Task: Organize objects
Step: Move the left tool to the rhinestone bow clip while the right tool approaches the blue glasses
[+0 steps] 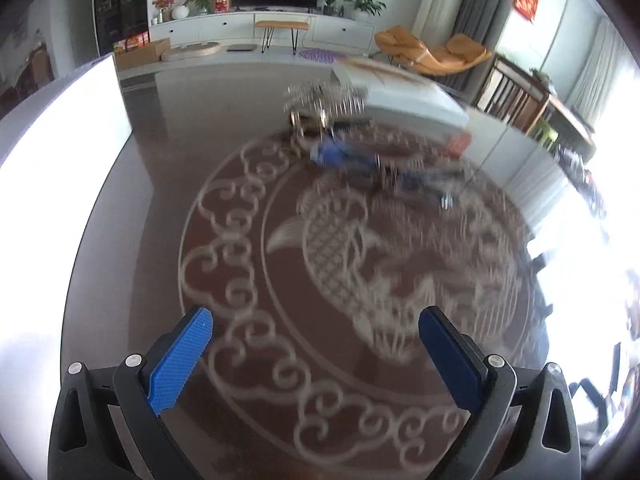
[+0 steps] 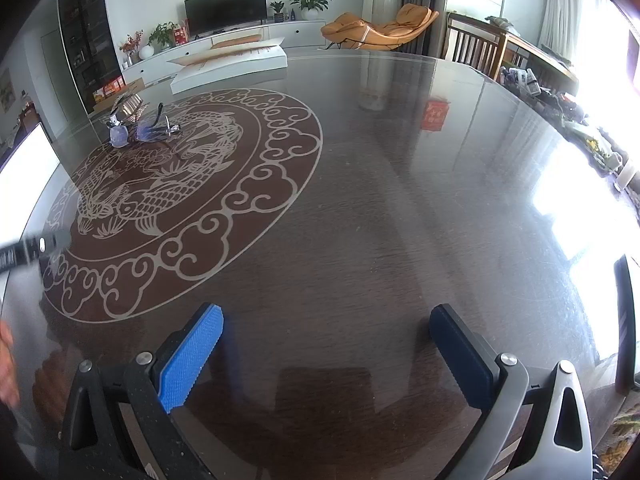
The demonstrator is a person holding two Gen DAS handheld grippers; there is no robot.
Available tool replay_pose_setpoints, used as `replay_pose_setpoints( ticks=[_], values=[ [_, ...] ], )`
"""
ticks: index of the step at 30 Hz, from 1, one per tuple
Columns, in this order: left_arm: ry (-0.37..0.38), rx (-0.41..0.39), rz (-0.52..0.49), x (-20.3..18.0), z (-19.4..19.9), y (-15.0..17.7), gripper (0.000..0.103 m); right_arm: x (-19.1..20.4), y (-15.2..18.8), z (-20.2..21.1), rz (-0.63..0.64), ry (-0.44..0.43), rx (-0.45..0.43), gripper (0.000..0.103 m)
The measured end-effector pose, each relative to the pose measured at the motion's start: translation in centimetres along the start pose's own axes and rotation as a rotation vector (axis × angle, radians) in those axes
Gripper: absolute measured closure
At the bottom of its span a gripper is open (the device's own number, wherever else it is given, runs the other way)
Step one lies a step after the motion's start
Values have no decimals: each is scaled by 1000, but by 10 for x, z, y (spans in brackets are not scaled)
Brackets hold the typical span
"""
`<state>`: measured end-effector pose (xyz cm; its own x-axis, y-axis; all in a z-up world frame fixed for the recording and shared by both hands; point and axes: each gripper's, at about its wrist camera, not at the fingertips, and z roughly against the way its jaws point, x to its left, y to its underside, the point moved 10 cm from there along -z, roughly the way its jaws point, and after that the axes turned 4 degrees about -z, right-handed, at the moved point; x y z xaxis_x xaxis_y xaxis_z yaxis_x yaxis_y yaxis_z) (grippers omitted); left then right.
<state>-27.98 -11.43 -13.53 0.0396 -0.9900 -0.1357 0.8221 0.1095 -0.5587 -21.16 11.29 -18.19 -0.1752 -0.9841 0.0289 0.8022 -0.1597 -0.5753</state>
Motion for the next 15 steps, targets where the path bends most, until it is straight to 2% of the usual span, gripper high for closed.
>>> replay_pose_setpoints(
  ticks=[1, 5, 7, 10, 13, 14, 15],
  values=[
    [5, -23, 0, 2, -5, -25, 0, 0, 0, 0, 0, 0, 0, 0],
    [-63, -74, -42, 6, -30, -119, 0, 0, 0, 0, 0, 0, 0, 0],
    [-77, -58, -31, 6, -49, -153, 0, 0, 0, 0, 0, 0, 0, 0],
    [-107, 32, 19, 13, -91, -171, 0, 2, 0, -1, 7, -5, 1, 0],
    [-118, 91, 65, 22, -120, -159, 0, 2, 0, 0, 7, -5, 1, 0],
    [-96, 85, 75, 25, -123, -153, 11, 2, 0, 0, 7, -5, 1, 0],
    [-64, 73, 77, 25, -122, -148, 31, 2, 0, 0, 7, -6, 1, 0]
  ],
)
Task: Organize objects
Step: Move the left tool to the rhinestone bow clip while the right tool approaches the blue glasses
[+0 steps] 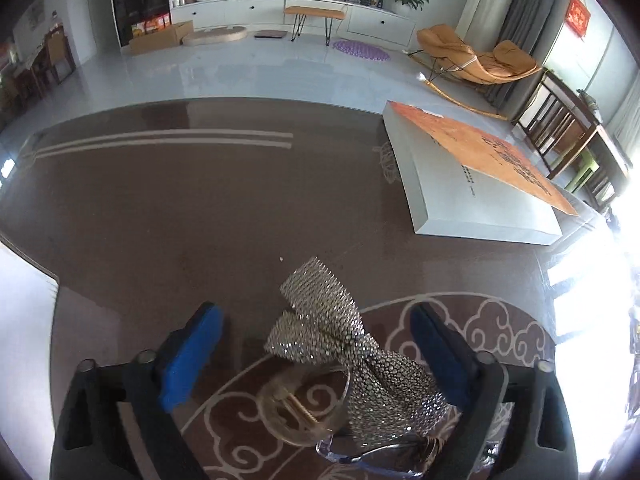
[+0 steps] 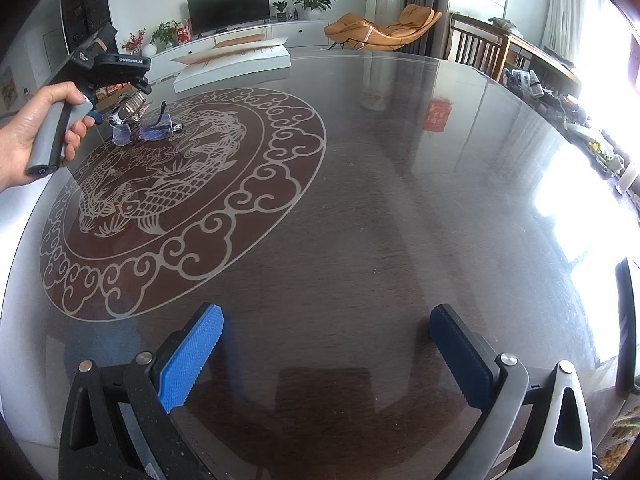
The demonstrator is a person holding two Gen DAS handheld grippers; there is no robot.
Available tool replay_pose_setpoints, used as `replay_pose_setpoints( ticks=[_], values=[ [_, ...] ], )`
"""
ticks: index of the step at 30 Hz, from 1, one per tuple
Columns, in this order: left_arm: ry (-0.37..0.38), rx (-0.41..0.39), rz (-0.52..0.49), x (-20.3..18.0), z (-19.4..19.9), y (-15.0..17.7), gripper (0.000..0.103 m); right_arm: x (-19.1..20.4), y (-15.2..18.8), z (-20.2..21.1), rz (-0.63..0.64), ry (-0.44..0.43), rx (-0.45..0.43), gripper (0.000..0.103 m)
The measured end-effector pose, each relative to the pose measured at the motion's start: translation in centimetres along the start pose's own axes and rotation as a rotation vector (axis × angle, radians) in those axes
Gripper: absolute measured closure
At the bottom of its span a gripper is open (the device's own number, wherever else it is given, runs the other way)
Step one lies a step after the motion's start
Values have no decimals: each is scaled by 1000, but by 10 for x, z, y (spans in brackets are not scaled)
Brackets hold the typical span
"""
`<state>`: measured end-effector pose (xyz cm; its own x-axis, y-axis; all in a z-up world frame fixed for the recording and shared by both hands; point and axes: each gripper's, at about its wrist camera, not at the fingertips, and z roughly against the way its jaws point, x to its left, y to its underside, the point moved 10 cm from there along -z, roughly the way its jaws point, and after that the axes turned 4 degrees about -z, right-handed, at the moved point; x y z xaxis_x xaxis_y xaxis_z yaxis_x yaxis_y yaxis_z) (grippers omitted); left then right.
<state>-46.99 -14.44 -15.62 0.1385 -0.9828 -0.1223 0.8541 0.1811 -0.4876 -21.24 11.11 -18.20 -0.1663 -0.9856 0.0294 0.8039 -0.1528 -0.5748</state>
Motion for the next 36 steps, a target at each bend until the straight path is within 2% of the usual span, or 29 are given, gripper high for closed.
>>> replay_pose_setpoints(
  ticks=[1, 2, 6, 8, 12, 15, 19, 23, 25, 28, 29, 32, 33, 36],
  values=[
    [23, -13, -13, 1, 2, 6, 38, 0, 0, 0, 0, 0, 0, 0],
    [1, -36, -58, 3, 6, 11, 43, 0, 0, 0, 0, 0, 0, 0],
    [59, -49, -203, -14, 24, 47, 44, 0, 0, 0, 0, 0, 0, 0],
    [113, -53, -252, -31, 35, 71, 44, 0, 0, 0, 0, 0, 0, 0],
    [233, -38, -277, -62, 64, 120, 49, 0, 0, 0, -1, 0, 0, 0],
    [211, -82, -212, -53, 87, 136, 49, 0, 0, 0, 0, 0, 0, 0],
    [127, -87, -81, -8, 97, 150, 49, 0, 0, 0, -1, 0, 0, 0],
    [62, -102, -143, 8, 105, 168, 49, 0, 0, 0, -1, 0, -1, 0],
    [53, -78, -191, 8, 99, 175, 45, 0, 0, 0, -1, 0, -1, 0],
    [8, -107, -243, 6, 96, 174, 19, 0, 0, 0, -1, 0, -1, 0],
    [-12, -105, -245, 11, 91, 173, 15, 0, 0, 0, -1, 0, -1, 0],
    [-36, -94, -269, 2, 89, 177, 6, 0, 0, 0, -1, 0, 0, 0],
    [-36, -89, -272, 1, 88, 178, 0, 0, 0, 0, -1, 0, -1, 0],
    [-27, -81, -265, 1, 87, 177, 0, 0, 0, 0, -1, 1, -1, 0]
  ],
)
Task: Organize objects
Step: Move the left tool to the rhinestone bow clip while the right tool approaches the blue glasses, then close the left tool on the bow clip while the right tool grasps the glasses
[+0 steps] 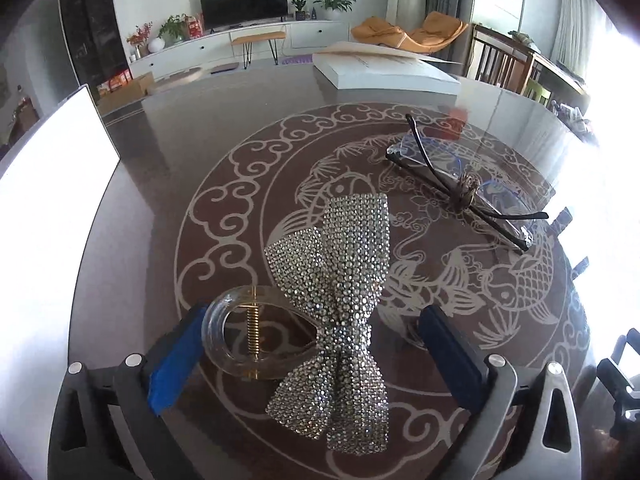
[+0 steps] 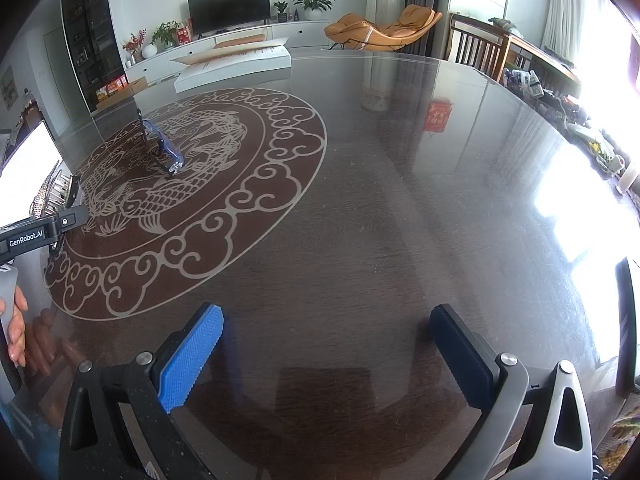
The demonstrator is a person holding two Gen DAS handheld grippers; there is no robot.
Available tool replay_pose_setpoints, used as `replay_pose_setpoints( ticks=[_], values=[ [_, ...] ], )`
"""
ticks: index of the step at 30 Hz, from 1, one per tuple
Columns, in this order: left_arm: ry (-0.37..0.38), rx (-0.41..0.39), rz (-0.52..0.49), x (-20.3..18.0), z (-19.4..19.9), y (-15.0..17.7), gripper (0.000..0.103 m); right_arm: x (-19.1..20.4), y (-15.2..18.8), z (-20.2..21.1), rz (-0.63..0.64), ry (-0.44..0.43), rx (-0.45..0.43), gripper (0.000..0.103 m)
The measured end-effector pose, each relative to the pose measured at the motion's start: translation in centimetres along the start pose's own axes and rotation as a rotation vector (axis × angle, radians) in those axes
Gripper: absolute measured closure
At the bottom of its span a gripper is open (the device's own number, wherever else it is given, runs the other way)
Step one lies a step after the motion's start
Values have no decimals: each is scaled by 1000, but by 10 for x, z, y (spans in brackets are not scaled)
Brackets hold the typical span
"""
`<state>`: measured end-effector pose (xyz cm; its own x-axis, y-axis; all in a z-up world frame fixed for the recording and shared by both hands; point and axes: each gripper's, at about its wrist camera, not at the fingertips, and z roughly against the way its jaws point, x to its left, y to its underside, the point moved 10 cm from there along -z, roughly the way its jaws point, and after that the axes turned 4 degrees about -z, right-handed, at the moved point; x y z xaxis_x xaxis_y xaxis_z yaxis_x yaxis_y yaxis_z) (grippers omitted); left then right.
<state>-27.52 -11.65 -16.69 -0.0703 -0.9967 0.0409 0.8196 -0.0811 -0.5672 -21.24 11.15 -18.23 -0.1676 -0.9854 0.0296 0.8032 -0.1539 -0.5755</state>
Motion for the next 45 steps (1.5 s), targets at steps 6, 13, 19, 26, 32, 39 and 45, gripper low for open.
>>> replay_pose_setpoints(
  ticks=[6, 13, 19, 26, 32, 39, 45],
  values=[
    [-3, -2, 3, 1, -4, 0, 0, 0, 0, 0, 0, 0, 0, 0],
    [-2, -2, 4, 1, -4, 0, 0, 0, 0, -1, 1, 4, 3, 0],
    [-2, -3, 5, 1, -4, 3, 0, 59, -27, -23, 196, -134, 25, 0],
    [-2, -3, 5, 1, -4, 3, 0, 151, -105, -82, 337, -228, 42, 8],
    [-3, -3, 5, 2, -3, 4, 0, 167, -124, -85, 341, -250, 35, 76],
    [-3, -3, 5, 2, -3, 4, 0, 87, -70, -43, 207, -143, -11, 76],
    [-8, -2, 6, 5, 1, 5, 0, 48, -39, -20, 109, -87, -47, 58]
  ],
)
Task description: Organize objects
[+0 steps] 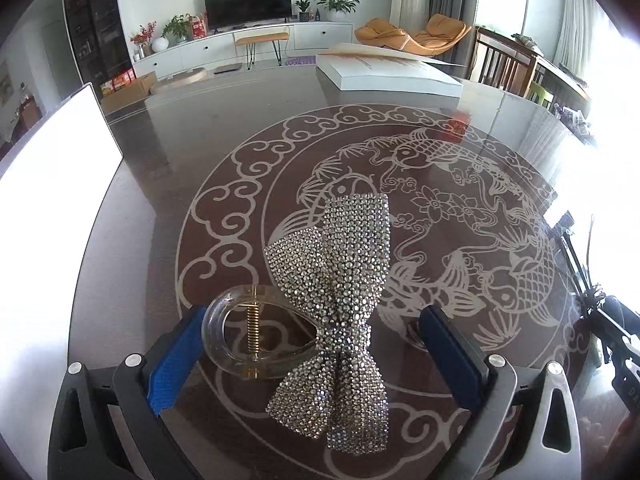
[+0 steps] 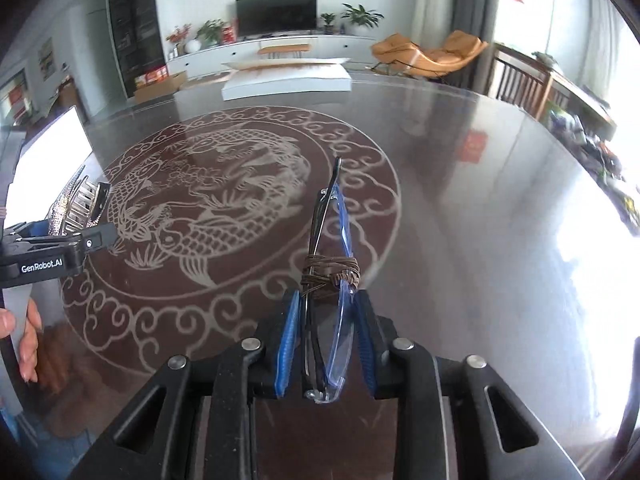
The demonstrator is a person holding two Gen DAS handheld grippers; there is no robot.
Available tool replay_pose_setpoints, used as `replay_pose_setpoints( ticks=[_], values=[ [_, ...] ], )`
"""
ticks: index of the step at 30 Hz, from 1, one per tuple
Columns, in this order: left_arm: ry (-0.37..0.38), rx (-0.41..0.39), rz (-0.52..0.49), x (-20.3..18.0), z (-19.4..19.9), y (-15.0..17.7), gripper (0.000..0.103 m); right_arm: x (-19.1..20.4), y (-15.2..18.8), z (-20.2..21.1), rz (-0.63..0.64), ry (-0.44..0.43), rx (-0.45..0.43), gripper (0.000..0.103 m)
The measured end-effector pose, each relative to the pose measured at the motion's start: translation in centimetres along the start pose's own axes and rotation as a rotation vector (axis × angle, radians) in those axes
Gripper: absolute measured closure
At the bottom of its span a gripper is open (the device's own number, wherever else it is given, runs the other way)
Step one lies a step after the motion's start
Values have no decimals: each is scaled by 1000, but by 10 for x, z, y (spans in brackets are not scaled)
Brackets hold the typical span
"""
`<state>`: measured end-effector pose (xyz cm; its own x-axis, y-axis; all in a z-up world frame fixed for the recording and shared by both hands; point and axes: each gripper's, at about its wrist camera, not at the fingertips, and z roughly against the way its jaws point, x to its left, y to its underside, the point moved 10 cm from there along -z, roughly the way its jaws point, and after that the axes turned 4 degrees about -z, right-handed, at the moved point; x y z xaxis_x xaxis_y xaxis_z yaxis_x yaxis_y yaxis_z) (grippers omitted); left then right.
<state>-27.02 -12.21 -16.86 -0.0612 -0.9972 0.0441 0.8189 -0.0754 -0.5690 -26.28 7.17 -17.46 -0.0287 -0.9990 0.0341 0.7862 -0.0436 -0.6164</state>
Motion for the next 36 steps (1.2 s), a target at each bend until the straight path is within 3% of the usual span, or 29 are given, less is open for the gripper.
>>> replay_pose_setpoints(
  ticks=[2, 4, 8, 36],
  values=[
    [-1, 6, -5, -1, -1, -2, 0, -4, 2, -5, -15, 13, 38, 13],
    [-6, 14, -41, -4, -1, -5, 0, -5, 3, -7, -15, 8, 57, 5],
    [32, 0, -32, -2, -2, -4, 0, -6, 3, -10, -5, 1, 63, 1],
    [15, -11, -21, -2, -3, -5, 0, -4, 4, -11, -2, 1, 65, 0]
  ],
)
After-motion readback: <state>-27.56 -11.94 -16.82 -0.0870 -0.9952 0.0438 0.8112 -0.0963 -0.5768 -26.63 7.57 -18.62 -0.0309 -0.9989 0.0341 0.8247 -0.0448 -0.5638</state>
